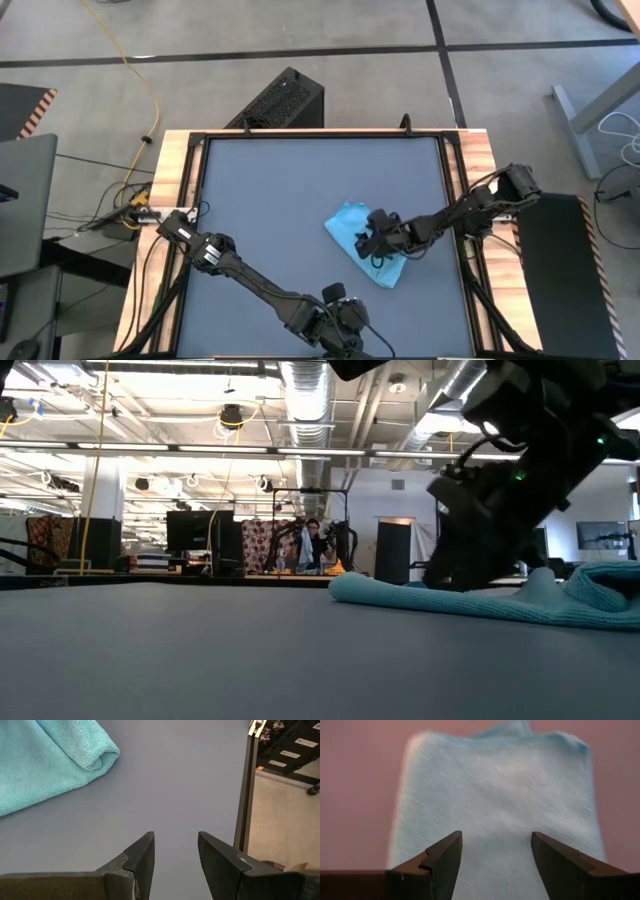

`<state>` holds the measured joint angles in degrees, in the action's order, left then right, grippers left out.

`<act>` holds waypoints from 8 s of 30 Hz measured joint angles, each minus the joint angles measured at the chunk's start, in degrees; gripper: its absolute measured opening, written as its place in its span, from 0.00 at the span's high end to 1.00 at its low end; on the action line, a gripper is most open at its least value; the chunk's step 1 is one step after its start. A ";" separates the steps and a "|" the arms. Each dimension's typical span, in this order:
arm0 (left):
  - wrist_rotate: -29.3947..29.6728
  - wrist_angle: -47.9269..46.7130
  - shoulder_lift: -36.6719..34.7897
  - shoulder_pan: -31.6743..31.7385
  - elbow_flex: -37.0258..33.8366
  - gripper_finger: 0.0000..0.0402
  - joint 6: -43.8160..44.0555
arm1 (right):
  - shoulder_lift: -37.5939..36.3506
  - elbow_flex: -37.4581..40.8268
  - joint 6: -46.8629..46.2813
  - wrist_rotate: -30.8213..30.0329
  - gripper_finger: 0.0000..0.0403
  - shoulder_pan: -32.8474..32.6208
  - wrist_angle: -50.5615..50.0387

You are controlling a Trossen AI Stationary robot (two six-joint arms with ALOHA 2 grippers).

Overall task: Roll towel
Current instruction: Roll the blue microfiber towel

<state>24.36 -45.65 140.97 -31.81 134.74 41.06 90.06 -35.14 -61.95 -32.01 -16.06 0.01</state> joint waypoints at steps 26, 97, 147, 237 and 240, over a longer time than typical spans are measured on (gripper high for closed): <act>0.32 0.05 0.00 0.04 -0.02 0.65 0.33 | 2.75 -0.02 4.89 2.51 0.34 1.05 10.54; 17.04 -1.34 -0.42 -1.24 -0.04 0.65 0.69 | -0.01 -10.40 53.75 -9.64 0.34 -28.39 -42.21; 27.61 -19.79 -0.42 -3.32 -0.04 0.65 17.66 | -3.19 -23.99 34.36 2.97 0.95 -15.85 -58.12; 35.50 -44.20 -0.40 -15.08 -0.04 0.65 45.44 | -1.62 -68.30 38.78 4.92 0.95 31.58 -79.63; 35.51 -44.25 -0.39 -15.10 -0.04 0.65 45.43 | -0.99 -68.21 32.72 4.98 0.95 27.82 -89.41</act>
<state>59.87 -89.90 140.57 -46.92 134.69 86.49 89.08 -103.35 -29.23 -27.03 11.76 -89.40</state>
